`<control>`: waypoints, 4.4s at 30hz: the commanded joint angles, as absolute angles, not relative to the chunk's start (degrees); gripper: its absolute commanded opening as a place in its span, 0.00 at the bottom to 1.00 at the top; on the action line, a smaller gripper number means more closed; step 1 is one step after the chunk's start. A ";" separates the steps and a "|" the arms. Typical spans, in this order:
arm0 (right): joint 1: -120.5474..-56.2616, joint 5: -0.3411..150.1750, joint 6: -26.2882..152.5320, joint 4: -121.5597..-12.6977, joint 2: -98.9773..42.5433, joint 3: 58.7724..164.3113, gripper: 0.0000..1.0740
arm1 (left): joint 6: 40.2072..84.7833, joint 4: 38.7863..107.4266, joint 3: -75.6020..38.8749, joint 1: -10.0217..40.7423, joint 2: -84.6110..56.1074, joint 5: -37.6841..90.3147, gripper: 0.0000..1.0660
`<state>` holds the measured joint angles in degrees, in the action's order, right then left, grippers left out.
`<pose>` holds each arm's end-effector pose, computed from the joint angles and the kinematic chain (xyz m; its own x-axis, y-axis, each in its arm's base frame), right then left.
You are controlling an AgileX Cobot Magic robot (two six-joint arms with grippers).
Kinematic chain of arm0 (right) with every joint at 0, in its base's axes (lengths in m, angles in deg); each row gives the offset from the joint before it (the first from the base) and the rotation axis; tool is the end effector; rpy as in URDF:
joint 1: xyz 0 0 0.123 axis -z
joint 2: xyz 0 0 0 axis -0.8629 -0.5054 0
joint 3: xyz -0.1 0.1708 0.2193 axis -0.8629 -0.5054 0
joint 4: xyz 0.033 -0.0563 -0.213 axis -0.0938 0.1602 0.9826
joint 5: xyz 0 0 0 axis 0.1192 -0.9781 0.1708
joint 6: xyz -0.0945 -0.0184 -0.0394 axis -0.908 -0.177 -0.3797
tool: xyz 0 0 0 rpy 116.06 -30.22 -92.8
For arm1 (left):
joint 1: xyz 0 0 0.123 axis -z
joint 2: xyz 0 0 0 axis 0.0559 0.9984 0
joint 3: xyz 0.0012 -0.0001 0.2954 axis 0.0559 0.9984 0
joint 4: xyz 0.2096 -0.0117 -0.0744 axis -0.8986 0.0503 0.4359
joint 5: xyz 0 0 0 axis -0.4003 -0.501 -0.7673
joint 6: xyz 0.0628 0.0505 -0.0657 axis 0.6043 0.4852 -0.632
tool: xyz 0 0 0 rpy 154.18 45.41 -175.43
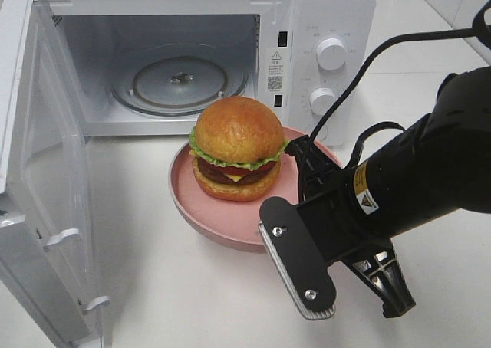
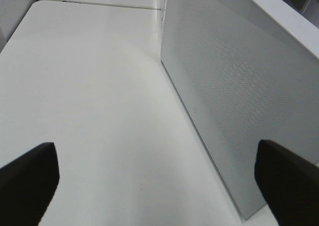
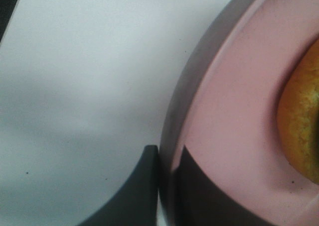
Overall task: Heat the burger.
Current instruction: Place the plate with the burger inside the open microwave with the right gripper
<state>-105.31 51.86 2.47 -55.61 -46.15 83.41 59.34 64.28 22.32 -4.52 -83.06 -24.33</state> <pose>0.1807 0.1751 0.1965 0.5213 -0.8512 -0.0601 -0.7634 -0.4337 -0.4786 -0.0329 -0.0100 0.2600 -0.4516 -0.0472 -0.8910 0.0397 0.9965 -0.0729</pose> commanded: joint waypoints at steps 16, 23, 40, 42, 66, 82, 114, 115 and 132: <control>-102.96 58.85 -12.19 -64.03 -48.56 86.90 0.00 | 59.40 64.57 22.32 -4.81 -84.15 -23.76 0.96; -102.96 58.39 -3.14 -57.50 -51.65 91.49 0.00 | 59.40 64.57 22.32 -4.81 -84.15 -23.76 0.96; -102.96 58.50 -1.99 -56.70 -58.47 99.51 0.00 | 59.40 64.57 22.32 -4.81 -84.10 -23.76 0.96; -102.96 58.50 -1.31 -56.70 -59.10 100.60 0.00 | 59.40 64.57 22.32 -4.81 -84.10 -23.76 0.96; -103.01 49.45 4.82 -54.52 -69.01 115.44 0.00 | 59.40 64.57 22.32 -4.81 -84.10 -23.76 0.96; -103.13 46.24 10.04 -52.40 -74.57 124.95 0.00 | 59.40 64.57 22.32 -4.81 -84.10 -23.76 0.96; -103.13 40.00 10.67 -50.74 -89.29 147.81 0.00 | 59.40 64.57 22.32 -4.81 -84.10 -23.76 0.96; -103.01 39.88 10.67 -50.51 -89.64 148.44 0.00 | 59.40 64.57 22.32 -4.81 -84.10 -23.76 0.96; -102.27 37.53 13.19 -47.99 -93.88 156.63 0.00 | 59.40 64.57 22.32 -4.81 -84.10 -23.76 0.96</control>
